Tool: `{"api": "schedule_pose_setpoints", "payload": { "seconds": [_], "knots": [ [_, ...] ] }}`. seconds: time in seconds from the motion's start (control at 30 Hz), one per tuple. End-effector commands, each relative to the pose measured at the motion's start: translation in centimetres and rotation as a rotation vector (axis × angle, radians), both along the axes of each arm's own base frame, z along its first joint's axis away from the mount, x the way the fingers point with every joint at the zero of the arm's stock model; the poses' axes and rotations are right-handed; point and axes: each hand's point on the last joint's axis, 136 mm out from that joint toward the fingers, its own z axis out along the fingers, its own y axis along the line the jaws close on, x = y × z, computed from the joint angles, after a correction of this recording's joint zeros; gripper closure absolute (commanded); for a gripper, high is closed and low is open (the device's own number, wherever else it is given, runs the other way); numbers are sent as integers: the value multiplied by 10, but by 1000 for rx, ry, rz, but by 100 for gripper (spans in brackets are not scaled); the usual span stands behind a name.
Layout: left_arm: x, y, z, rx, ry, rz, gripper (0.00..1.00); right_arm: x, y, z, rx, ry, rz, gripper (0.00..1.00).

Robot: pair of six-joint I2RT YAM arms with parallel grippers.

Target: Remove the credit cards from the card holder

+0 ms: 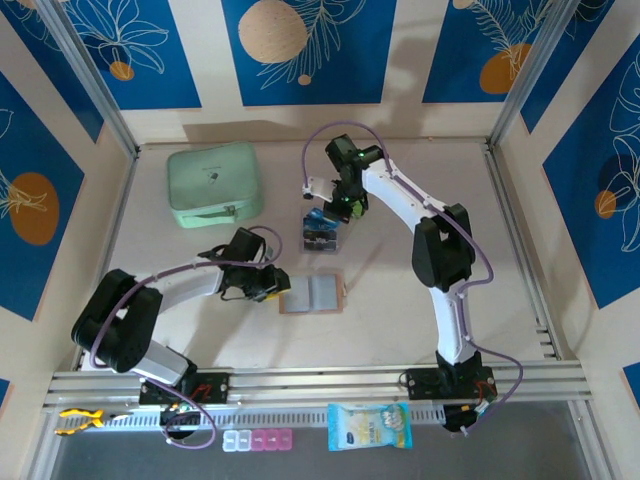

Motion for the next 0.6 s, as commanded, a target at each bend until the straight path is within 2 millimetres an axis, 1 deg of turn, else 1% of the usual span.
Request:
{"api": "schedule_pose_setpoints", "payload": {
  "seconds": [0.0, 0.1, 0.17, 0.3, 0.4, 0.57],
  "knots": [
    [4, 4, 7, 9, -6, 15, 63, 1, 2, -2, 14, 26, 22, 92],
    [4, 4, 8, 8, -4, 15, 63, 6, 3, 1, 21, 13, 3, 80],
    [4, 4, 8, 7, -4, 12, 63, 8, 3, 7, 28, 0, -11, 77],
    [5, 3, 8, 2, -6, 6, 64, 6, 4, 21, 55, -17, -48, 77],
    [6, 2, 6, 4, -4, 4, 65, 1, 4, 28, 77, -12, -98, 77],
    [6, 2, 4, 6, -7, 1, 69, -8, 5, 37, 162, 20, -270, 78]
  ]
}}
